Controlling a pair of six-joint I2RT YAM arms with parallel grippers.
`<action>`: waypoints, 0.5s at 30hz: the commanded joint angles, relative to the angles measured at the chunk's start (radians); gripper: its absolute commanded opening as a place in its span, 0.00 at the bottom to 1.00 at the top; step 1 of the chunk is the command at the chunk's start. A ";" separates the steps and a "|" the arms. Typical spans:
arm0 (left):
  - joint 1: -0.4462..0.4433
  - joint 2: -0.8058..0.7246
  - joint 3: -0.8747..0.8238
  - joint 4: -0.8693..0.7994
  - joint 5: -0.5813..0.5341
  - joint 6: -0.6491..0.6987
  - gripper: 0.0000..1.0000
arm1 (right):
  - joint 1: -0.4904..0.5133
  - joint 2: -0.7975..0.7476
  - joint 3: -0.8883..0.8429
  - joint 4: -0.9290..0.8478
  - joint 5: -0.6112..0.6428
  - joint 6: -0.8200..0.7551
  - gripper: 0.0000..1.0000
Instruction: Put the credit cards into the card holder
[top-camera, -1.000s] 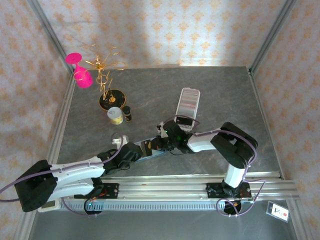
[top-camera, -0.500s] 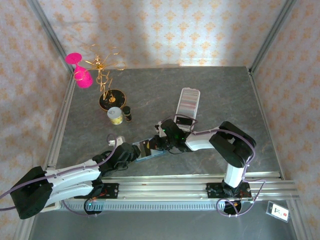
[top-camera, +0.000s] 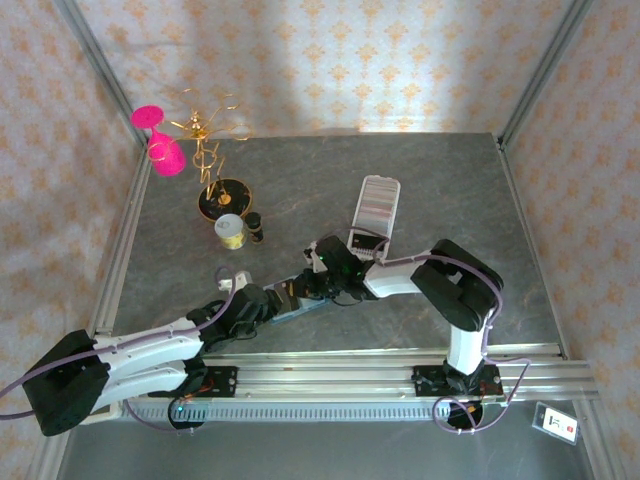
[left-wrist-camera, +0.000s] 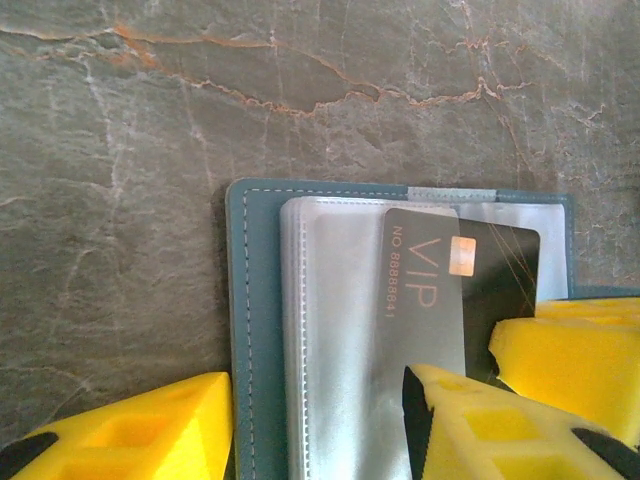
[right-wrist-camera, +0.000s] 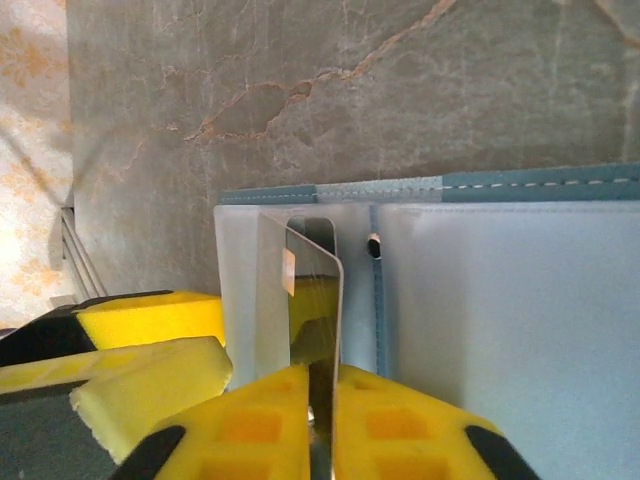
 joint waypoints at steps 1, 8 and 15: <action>0.009 0.023 -0.022 -0.035 0.023 0.011 0.48 | 0.014 0.014 0.027 -0.077 0.040 -0.031 0.21; 0.009 0.002 -0.031 -0.047 0.016 0.010 0.48 | 0.014 -0.056 0.044 -0.182 0.179 -0.061 0.37; 0.009 -0.030 -0.046 -0.043 0.017 -0.002 0.47 | 0.014 -0.005 0.069 -0.193 0.164 -0.064 0.22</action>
